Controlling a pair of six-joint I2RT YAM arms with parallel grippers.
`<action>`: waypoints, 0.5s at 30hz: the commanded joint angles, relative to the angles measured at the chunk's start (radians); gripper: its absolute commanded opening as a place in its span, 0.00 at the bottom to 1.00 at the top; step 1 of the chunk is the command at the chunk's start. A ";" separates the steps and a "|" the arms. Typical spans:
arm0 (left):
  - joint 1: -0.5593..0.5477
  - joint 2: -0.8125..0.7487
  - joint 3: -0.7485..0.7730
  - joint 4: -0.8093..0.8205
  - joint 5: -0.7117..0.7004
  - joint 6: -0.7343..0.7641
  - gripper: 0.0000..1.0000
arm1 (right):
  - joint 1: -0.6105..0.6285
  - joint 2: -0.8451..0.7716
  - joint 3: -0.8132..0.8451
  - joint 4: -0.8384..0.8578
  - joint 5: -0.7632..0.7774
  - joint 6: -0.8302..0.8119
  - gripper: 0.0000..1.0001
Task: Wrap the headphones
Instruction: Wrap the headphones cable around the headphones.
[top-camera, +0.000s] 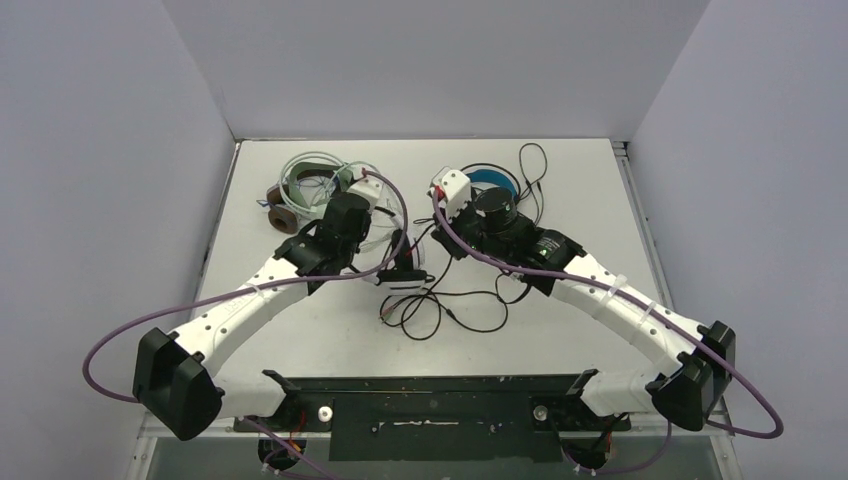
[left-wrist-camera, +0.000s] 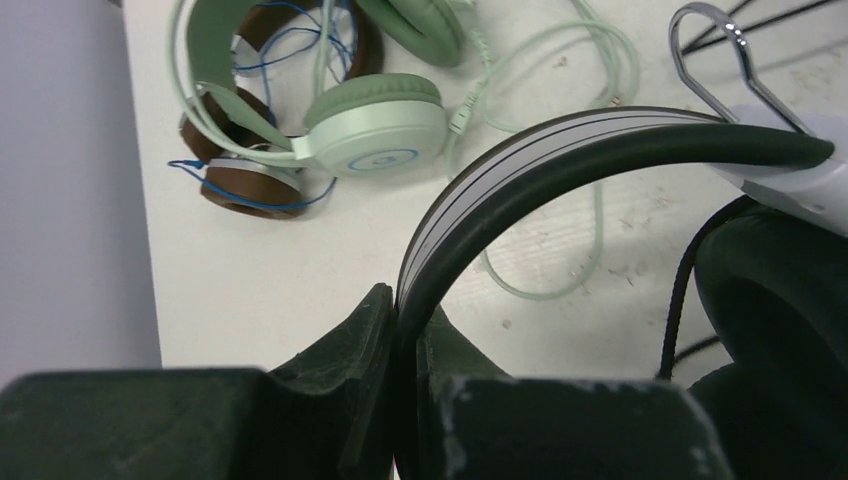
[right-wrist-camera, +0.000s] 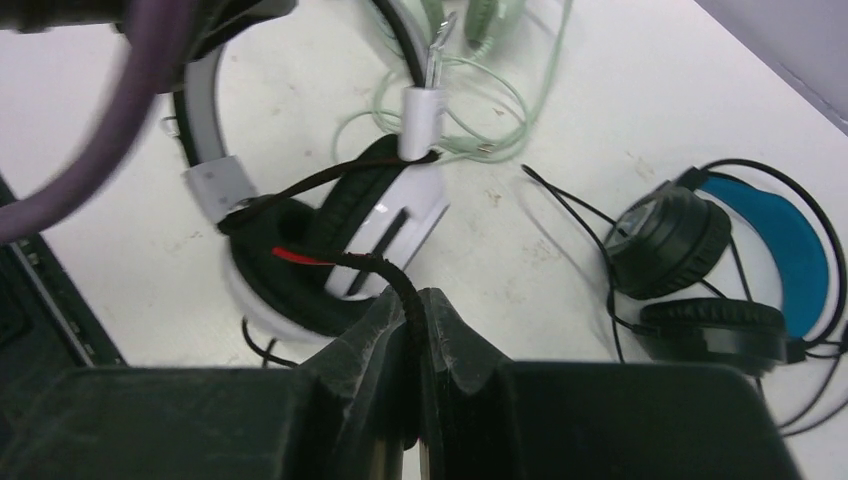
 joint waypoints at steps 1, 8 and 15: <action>-0.036 -0.066 0.096 -0.059 0.156 0.014 0.00 | -0.044 0.030 0.035 0.019 0.089 -0.044 0.06; -0.095 -0.089 0.144 -0.146 0.258 -0.003 0.00 | -0.110 0.068 -0.008 0.087 0.099 -0.010 0.09; -0.094 -0.091 0.221 -0.213 0.253 -0.181 0.00 | -0.184 0.046 -0.106 0.154 0.009 0.040 0.14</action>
